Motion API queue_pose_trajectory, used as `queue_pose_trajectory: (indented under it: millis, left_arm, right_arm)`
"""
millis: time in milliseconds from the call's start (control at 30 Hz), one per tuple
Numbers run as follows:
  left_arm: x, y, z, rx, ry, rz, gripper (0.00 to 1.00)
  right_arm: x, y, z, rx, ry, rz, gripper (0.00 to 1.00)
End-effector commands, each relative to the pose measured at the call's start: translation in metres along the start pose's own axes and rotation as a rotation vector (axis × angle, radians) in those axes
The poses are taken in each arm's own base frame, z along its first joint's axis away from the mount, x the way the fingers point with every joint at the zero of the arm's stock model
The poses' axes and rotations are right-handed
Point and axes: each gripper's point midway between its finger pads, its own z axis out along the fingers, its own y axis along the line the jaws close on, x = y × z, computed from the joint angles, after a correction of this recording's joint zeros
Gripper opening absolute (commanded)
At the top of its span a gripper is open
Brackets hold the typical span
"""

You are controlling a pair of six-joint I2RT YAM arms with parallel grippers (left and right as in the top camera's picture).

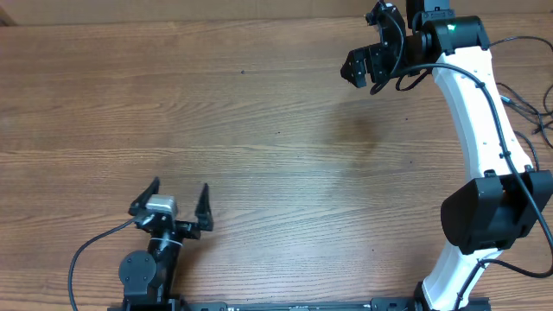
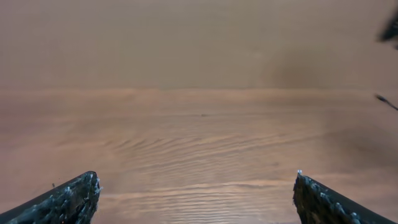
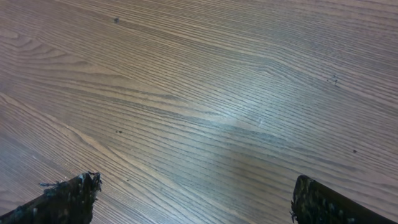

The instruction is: Untangle cables

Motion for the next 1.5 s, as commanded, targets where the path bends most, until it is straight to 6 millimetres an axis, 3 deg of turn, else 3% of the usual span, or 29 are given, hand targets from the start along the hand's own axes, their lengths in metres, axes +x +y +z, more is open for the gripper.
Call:
queue_pose_trajectory:
  millis: [0, 367, 1467]
  left_arm:
    - [0.001, 0.026, -0.002, -0.148, -0.009, -0.053, 1.0]
    - [0.001, 0.014, -0.001, -0.096, -0.001, 0.029, 1.0]
    - [0.001, 0.014, -0.001, -0.095, 0.0, 0.029, 1.0]
  right_arm:
    - [0.002, -0.001, 0.003, -0.001, 0.006, 0.0, 1.0]
    - [0.002, -0.001, 0.003, -0.001, 0.006, 0.0, 1.0]
    - [0.002, -0.001, 0.003, -0.001, 0.006, 0.0, 1.0]
